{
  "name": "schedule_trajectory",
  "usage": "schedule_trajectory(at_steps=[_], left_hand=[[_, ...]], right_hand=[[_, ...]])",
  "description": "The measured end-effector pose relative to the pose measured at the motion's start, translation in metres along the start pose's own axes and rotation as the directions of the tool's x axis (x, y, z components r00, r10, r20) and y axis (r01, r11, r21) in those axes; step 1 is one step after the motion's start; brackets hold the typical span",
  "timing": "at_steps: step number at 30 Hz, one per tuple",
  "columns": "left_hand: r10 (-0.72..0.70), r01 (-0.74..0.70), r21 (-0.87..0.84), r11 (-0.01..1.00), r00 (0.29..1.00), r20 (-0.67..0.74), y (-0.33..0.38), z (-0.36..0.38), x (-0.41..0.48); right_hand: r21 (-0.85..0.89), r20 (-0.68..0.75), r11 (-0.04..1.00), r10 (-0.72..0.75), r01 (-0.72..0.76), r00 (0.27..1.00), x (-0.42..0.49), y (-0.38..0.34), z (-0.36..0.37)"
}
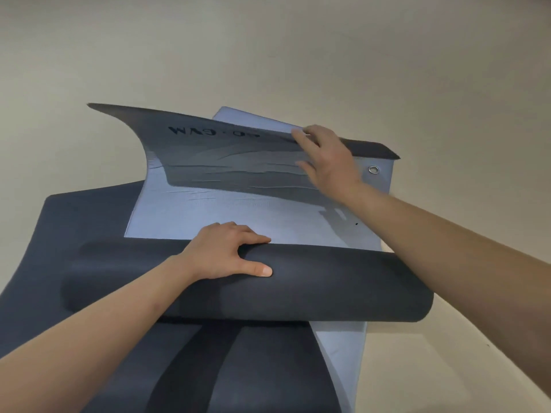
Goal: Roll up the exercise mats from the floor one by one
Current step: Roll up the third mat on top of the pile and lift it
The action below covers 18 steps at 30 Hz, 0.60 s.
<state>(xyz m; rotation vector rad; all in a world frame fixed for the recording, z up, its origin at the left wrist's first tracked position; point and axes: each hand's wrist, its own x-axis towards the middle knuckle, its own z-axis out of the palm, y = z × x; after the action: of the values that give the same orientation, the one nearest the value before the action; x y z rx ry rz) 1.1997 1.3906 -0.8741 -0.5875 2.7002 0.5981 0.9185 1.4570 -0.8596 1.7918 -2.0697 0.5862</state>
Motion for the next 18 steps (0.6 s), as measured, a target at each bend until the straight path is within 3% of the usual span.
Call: schedule_trajectory(at_steps=[4,10,18], left_hand=[[0.003,-0.003,0.015,1.000,1.000,-0.022,0.002,0.002,-0.002],[0.017,-0.017,0.024,1.000,1.000,-0.024,0.002,0.005,-0.004],[0.016,-0.016,-0.004,1.000,1.000,-0.012,-0.001,0.006,-0.001]], right_hand=[[-0.208,0.220,0.935,-0.243,0.289,0.945,-0.032,0.003,0.007],[-0.255,0.354,0.868,-0.326,0.425,0.877,-0.045,0.019,-0.001],[-0.366,0.345,0.879,-0.176,0.305,0.922,-0.012,0.027,0.007]])
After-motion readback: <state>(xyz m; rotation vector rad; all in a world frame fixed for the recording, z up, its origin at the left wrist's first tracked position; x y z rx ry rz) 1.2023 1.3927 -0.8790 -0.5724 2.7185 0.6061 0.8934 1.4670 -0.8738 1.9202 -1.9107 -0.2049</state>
